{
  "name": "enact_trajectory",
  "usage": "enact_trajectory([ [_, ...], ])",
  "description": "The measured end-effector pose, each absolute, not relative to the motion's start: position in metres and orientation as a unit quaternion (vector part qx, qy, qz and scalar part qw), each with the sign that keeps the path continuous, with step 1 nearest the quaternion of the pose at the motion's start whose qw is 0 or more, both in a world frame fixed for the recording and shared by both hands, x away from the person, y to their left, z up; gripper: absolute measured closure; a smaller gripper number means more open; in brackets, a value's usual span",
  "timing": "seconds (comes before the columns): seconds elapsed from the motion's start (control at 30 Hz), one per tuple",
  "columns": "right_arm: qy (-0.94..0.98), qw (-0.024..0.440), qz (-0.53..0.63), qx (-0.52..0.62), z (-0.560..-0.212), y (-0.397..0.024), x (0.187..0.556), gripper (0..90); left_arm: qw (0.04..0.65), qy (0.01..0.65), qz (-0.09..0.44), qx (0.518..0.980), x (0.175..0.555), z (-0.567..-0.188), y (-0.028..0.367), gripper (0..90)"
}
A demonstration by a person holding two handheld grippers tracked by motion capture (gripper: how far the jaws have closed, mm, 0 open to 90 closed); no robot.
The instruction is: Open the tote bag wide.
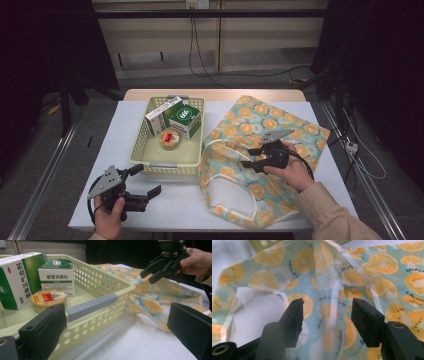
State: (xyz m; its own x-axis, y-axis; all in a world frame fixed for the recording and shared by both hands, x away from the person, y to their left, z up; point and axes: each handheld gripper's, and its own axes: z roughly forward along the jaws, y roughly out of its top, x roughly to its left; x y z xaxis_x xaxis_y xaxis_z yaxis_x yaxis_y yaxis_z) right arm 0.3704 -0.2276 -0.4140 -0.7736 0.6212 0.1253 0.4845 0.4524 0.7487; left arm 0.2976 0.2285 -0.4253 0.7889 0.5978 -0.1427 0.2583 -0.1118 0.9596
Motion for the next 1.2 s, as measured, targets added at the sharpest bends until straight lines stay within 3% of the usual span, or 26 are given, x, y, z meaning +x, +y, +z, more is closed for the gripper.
enact_trajectory([
  [0.03,0.848,0.084,0.411,0.325,-0.413,-0.227,0.369,44.7,0.598,0.292,0.142,0.733,0.298,-0.425,0.229,2.1],
  [0.33,0.849,0.068,0.434,0.293,-0.399,-0.226,0.360,82.0,0.597,0.291,0.140,0.735,0.298,-0.426,0.227,2.1],
  [0.47,0.859,0.037,0.431,0.275,-0.407,-0.221,0.353,86.5,0.598,0.291,0.140,0.734,0.298,-0.426,0.227,2.1],
  [0.63,0.874,0.041,0.391,0.284,-0.436,-0.222,0.348,79.0,0.598,0.291,0.139,0.734,0.297,-0.426,0.227,2.1],
  [0.87,0.864,0.096,0.364,0.334,-0.451,-0.247,0.361,52.6,0.597,0.291,0.140,0.734,0.298,-0.426,0.227,2.1],
  [1.2,0.853,0.134,0.356,0.357,-0.457,-0.268,0.376,40.4,0.596,0.292,0.138,0.735,0.298,-0.427,0.227,2.1],
])
